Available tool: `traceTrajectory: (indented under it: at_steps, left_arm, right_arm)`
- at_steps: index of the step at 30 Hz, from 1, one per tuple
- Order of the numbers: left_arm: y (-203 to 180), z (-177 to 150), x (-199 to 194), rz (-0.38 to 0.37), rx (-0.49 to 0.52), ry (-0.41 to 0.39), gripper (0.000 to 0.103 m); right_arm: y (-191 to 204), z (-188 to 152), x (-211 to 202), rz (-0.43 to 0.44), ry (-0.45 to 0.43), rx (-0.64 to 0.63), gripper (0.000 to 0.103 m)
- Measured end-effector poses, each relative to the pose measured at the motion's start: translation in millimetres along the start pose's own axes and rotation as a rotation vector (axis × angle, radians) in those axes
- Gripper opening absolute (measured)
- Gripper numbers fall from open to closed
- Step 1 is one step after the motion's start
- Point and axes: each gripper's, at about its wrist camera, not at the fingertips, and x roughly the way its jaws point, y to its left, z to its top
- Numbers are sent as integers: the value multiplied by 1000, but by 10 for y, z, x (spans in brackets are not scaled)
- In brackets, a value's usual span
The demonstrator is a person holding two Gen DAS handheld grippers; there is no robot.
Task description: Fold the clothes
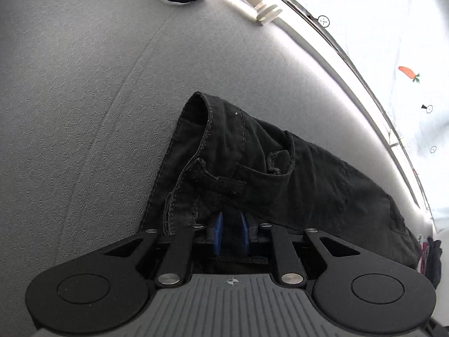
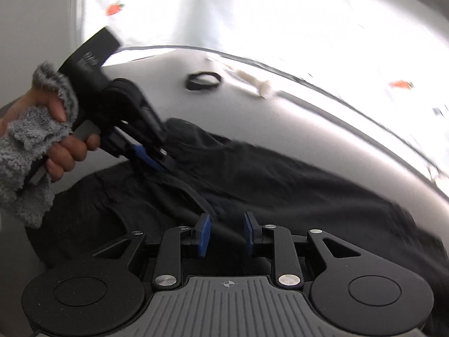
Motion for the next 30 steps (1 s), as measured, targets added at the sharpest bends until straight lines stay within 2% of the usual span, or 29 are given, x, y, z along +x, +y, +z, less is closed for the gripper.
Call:
traceTrajectory:
  at_steps: [2,5,8,10,13,15,18,20,21,23,25,28,30]
  left_arm:
    - [6,-1,-9,1,-9,0,18]
    - [-55,-58,-56,37,8,-16,18]
    - [-242,-201,-128,93,46,-58,22]
    - [-347,-314,-227,92,55,-79,24]
    - [-526,-544,-409,42,55,-83,26]
    - [-726,-754,-485,3,84,-67,28]
    - [-1047,-1056,-500,-27,157,-25,29]
    - [-1343,-1313,-356,-11,224,22,30]
    - [-1444,-1417,-270,2,234,47,30]
    - [-1626,-1629,-110,30,242,86,30]
    - [-1755,-1833,15,51,231,104,30]
    - [-1882,-2049,177,85,173,96,30]
    - [-1944,-2169,242,106,135,76,30]
  right_arm:
    - [-212,-157,5,-46,62,80,47]
    - [-581,-381,198,-13,60,206,47]
    - [-836,-417,472,11,48,334,46]
    - [-917,-495,541,34,19,376,47]
    - [-920,-550,534,47,6,363,47]
    - [-922,-535,448,49,11,345,47]
    - [-1158,-571,66,107,-81,396,49]
    - [-1498,-695,-341,115,-171,472,65]
    - [-1668,-767,-525,107,-207,508,68]
    - [-2070,-959,-853,62,-254,581,71]
    - [-2601,-1261,-1151,-54,-262,627,75]
    - [-3326,-1768,-1380,-281,-190,647,75]
    - [-3769,-2114,-1500,-380,-146,686,75]
